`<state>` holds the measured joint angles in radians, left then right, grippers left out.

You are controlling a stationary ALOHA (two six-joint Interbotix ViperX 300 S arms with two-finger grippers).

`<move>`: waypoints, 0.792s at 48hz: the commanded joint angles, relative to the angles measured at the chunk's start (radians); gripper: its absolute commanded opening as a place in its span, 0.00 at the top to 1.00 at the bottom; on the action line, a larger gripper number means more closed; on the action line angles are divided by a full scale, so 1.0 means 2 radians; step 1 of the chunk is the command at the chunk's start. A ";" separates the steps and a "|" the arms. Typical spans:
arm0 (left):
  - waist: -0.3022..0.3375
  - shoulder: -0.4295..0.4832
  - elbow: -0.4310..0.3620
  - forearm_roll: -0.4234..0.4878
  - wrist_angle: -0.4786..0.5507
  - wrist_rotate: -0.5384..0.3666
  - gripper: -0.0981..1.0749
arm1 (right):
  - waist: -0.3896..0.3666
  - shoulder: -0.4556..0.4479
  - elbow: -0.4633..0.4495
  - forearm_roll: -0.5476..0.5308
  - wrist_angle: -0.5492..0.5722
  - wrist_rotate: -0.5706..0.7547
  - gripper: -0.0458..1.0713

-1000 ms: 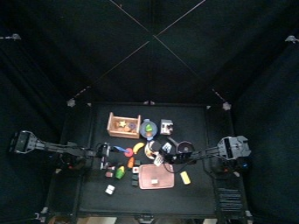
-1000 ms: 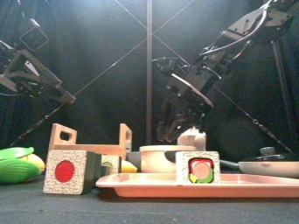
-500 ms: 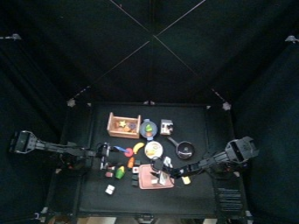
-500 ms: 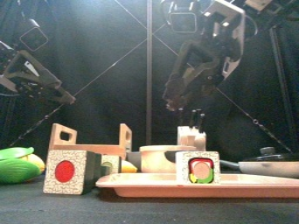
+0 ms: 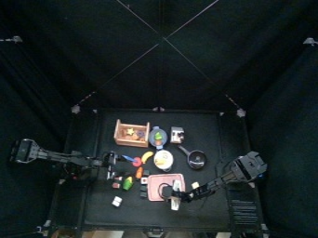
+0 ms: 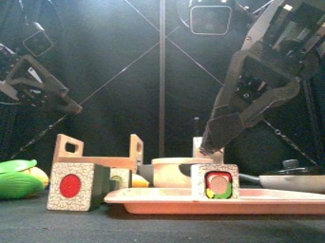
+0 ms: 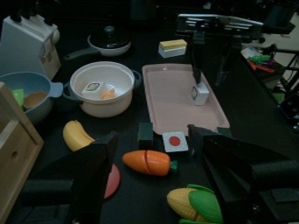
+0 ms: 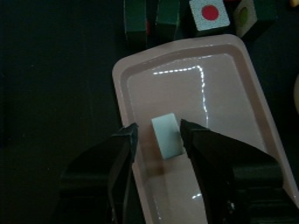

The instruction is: Grab sushi piece

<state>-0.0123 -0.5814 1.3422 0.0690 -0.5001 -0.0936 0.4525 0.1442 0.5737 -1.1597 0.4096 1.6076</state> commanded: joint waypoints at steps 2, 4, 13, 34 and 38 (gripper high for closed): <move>-0.001 0.001 -0.005 -0.002 -0.002 0.000 0.08 | -0.002 -0.010 -0.007 -0.002 0.003 -0.001 0.24; -0.001 0.001 -0.005 -0.002 -0.002 0.000 0.08 | -0.002 -0.008 -0.006 -0.002 0.003 -0.001 0.24; -0.001 0.001 -0.005 -0.002 -0.002 0.001 0.08 | -0.003 0.003 -0.005 -0.001 0.001 -0.001 0.24; -0.001 0.001 -0.005 -0.002 -0.002 0.001 0.08 | -0.014 0.015 -0.004 0.000 0.000 -0.001 0.40; -0.001 0.001 -0.005 -0.002 -0.002 0.001 0.08 | -0.014 0.012 -0.004 0.000 0.002 -0.001 0.45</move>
<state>-0.0123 -0.5814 1.3438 0.0675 -0.4985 -0.0936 0.4310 0.1994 0.5737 -1.1582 0.4126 1.6061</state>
